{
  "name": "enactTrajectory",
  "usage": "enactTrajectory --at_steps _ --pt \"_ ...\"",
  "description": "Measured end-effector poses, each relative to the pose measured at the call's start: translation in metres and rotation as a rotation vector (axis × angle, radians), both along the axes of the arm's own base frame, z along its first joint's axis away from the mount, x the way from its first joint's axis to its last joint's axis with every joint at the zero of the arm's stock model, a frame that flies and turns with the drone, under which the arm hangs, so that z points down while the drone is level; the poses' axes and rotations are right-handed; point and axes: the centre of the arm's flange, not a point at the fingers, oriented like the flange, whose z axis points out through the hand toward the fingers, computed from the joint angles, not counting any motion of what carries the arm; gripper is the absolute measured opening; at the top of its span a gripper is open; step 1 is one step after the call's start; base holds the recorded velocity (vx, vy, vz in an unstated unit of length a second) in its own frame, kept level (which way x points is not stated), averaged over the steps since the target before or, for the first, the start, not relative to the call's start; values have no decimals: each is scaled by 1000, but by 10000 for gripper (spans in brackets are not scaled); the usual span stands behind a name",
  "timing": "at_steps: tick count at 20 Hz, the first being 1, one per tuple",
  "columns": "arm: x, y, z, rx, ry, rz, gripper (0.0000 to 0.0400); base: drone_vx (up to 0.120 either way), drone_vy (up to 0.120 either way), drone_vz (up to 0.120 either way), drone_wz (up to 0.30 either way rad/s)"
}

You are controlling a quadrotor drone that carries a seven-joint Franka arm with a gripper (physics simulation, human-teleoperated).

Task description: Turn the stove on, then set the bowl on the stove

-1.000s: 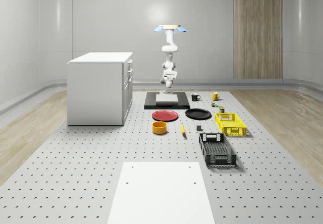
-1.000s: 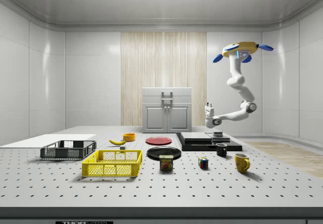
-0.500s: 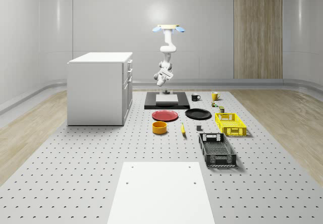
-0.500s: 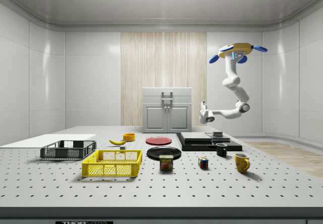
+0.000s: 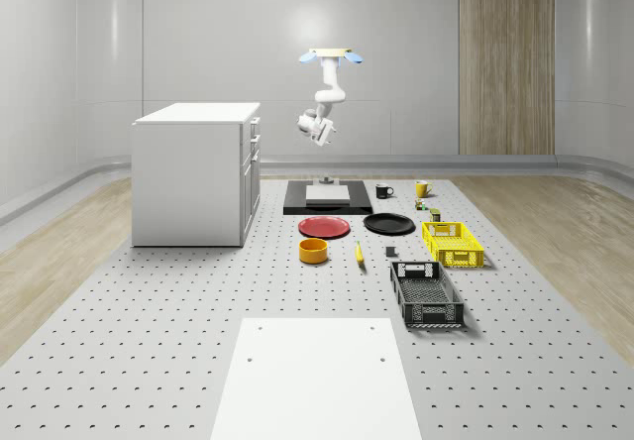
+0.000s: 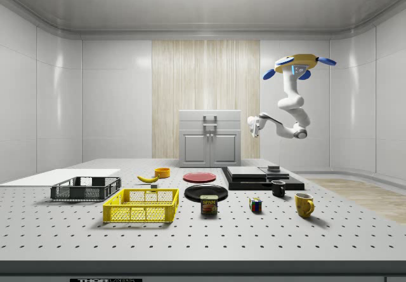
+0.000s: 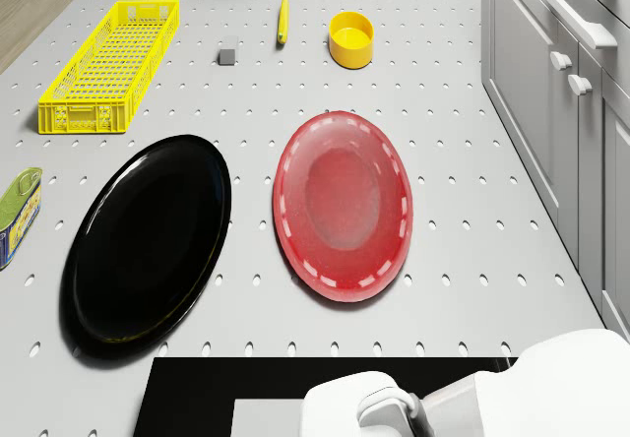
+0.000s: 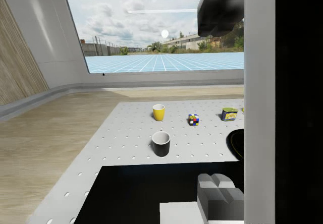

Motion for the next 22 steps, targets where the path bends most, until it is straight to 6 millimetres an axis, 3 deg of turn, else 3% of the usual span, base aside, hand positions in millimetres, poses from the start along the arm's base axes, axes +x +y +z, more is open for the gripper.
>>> enactTrajectory --at_steps 4,8,14,22 --pt "1 -34 -28 -446 2 -16 400 0 0 -40 0" --pt "1 -56 -37 -687 5 -22 400 -60 0 -120 0" --pt "1 -71 -40 -841 9 -26 400 -120 0 -120 0" --pt "1 -76 -40 -902 11 -26 400 -120 0 -120 0"
